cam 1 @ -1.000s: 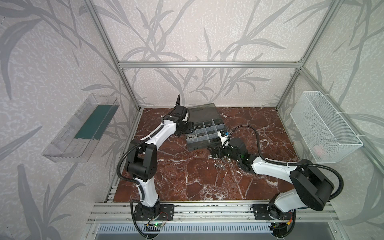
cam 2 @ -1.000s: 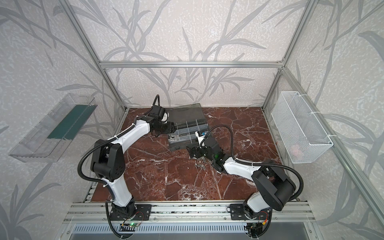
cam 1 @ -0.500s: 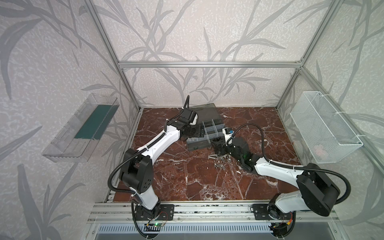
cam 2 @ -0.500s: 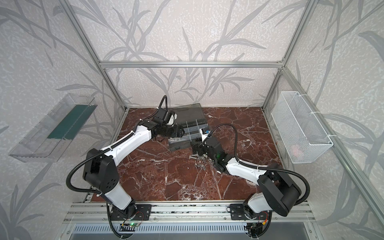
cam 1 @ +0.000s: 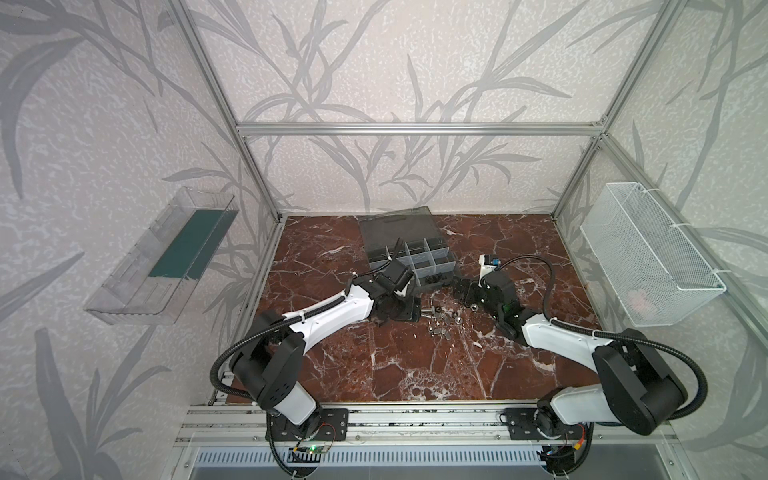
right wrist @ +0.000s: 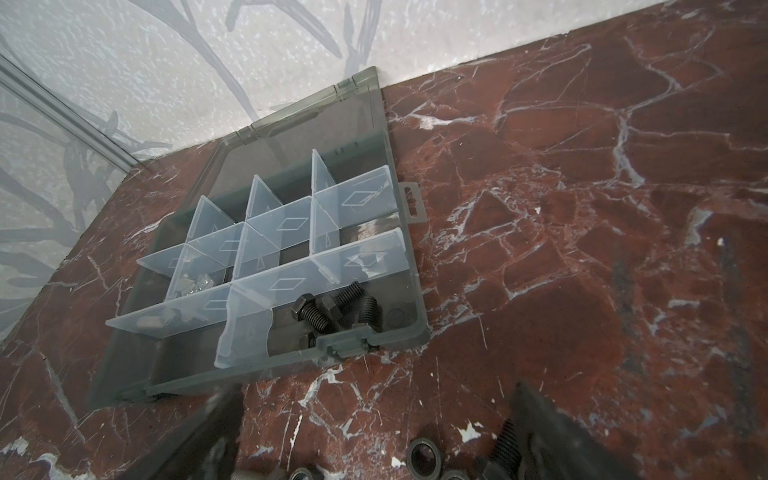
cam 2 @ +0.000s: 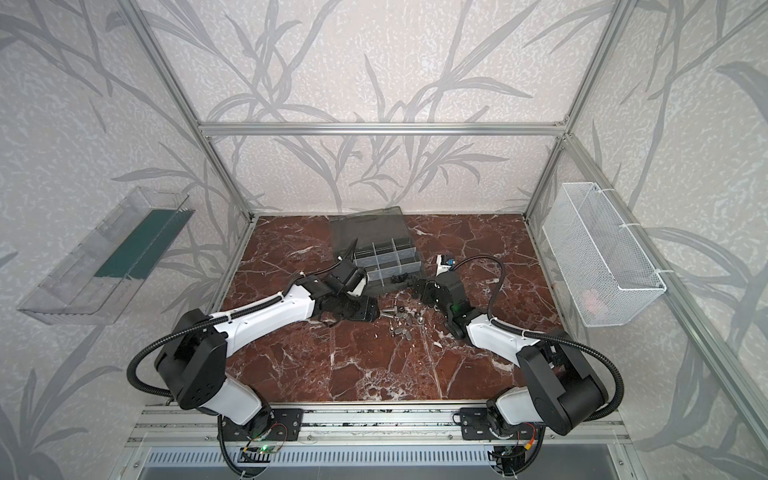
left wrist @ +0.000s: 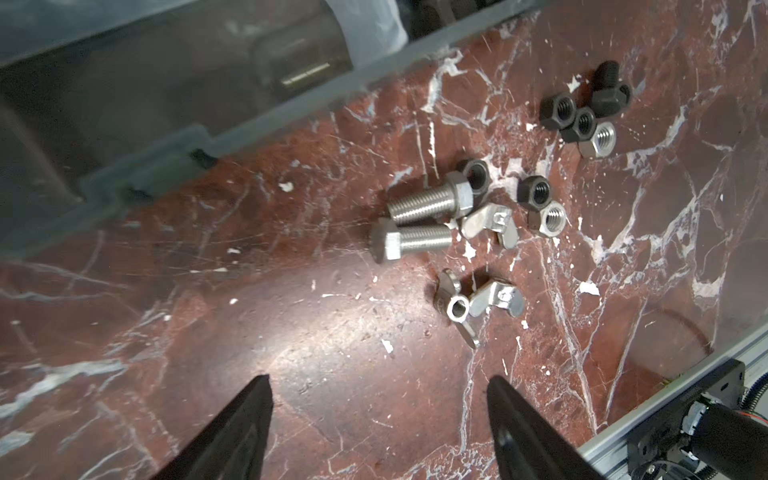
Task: Sort the screws and nuts into containers
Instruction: 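Move the left gripper back down to the pile beside the box, then lower the left gripper onto another silver wing nut and grasp it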
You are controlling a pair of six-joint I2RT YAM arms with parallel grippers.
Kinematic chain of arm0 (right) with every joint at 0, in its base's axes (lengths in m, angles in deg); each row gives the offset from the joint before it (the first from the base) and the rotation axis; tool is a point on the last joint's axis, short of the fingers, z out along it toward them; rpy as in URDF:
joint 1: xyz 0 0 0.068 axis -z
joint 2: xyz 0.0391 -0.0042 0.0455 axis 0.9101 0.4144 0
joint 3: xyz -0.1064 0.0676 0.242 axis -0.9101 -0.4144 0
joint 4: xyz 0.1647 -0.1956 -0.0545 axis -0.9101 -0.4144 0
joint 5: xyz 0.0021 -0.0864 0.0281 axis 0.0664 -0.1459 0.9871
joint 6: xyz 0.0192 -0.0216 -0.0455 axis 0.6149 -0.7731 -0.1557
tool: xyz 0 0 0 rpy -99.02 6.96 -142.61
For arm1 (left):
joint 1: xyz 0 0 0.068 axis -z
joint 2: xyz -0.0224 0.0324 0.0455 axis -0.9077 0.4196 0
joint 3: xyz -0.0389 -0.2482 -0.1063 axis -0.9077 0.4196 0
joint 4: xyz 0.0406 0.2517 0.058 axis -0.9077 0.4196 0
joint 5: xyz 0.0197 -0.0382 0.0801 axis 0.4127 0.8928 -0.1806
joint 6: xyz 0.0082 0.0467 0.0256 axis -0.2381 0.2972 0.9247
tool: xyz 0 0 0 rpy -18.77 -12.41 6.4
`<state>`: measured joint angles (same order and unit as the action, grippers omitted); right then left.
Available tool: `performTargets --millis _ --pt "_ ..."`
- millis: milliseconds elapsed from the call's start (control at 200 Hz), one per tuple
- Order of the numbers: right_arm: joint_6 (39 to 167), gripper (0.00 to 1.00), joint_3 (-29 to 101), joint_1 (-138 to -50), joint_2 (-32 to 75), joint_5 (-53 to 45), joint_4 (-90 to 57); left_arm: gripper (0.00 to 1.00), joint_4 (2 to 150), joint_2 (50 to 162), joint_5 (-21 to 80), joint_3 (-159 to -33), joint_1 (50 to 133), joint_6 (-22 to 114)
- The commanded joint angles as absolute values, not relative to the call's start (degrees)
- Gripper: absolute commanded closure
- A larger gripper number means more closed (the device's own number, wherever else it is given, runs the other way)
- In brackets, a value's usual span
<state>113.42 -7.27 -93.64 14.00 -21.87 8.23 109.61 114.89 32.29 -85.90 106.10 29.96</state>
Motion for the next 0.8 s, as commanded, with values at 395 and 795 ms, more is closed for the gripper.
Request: performTargets --millis 395,795 --pt "116.2 0.01 -9.3 -92.8 10.1 -23.2 9.4 0.33 106.6 127.6 30.0 -92.6 114.5 25.8" --pt "116.7 0.01 -9.3 -92.5 10.1 -21.6 10.1 0.55 109.5 132.1 25.7 -94.8 114.5 27.7"
